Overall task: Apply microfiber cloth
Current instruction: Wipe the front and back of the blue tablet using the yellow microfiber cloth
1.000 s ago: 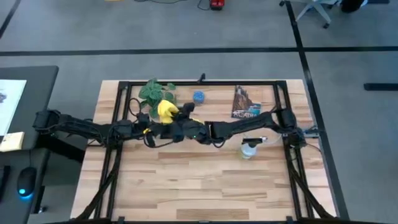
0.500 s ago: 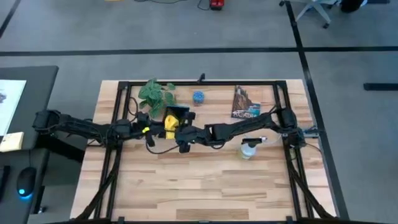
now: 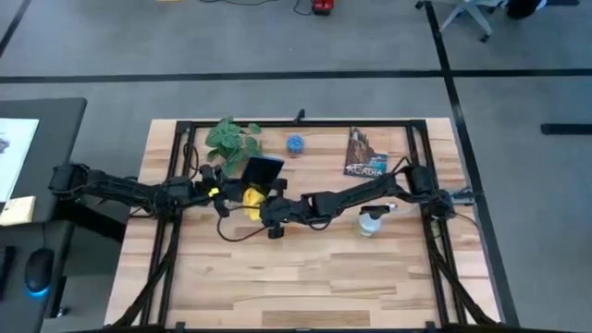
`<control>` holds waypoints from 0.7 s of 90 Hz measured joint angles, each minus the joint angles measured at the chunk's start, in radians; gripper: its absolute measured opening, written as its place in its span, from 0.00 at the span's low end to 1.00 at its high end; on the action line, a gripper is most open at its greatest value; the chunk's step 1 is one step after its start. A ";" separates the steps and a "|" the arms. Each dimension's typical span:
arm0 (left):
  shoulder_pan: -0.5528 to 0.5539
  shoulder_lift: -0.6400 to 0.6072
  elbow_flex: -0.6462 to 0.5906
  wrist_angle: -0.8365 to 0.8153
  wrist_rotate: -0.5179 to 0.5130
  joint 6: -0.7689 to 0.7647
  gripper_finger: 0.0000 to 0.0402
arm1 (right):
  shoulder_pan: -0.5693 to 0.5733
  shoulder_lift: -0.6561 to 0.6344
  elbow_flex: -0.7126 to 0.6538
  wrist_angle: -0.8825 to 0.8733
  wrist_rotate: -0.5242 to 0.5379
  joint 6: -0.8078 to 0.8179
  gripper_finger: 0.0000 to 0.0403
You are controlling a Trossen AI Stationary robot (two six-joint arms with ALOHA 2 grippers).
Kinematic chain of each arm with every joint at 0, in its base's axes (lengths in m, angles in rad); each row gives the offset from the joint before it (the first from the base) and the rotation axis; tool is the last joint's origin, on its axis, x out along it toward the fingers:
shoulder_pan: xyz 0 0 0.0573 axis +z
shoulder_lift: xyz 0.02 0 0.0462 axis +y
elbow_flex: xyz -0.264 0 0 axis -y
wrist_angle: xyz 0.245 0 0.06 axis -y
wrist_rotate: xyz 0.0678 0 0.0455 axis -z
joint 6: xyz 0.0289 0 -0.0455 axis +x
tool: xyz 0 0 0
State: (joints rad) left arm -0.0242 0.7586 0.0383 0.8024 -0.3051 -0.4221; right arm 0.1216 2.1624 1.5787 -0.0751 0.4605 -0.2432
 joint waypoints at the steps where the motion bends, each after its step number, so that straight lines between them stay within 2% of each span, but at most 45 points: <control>1: 0.000 0.000 0.000 0.000 -0.001 0.000 0.03 | 0.002 0.000 0.000 -0.009 0.000 0.000 0.00; 29: -0.002 -0.002 0.004 0.007 0.002 -0.002 0.03 | 0.033 -0.020 -0.003 -0.260 0.029 0.018 0.00; 52: -0.002 -0.002 0.003 0.000 -0.010 0.005 0.03 | 0.028 -0.143 -0.002 -0.453 0.247 0.058 0.00; 63: -0.001 -0.001 0.002 -0.008 -0.015 0.009 0.03 | 0.024 -0.209 -0.002 -0.455 0.301 0.085 0.00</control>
State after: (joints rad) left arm -0.0254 0.7574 0.0399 0.7944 -0.3199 -0.4135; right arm 0.1459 1.9536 1.5772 -0.5297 0.7611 -0.1579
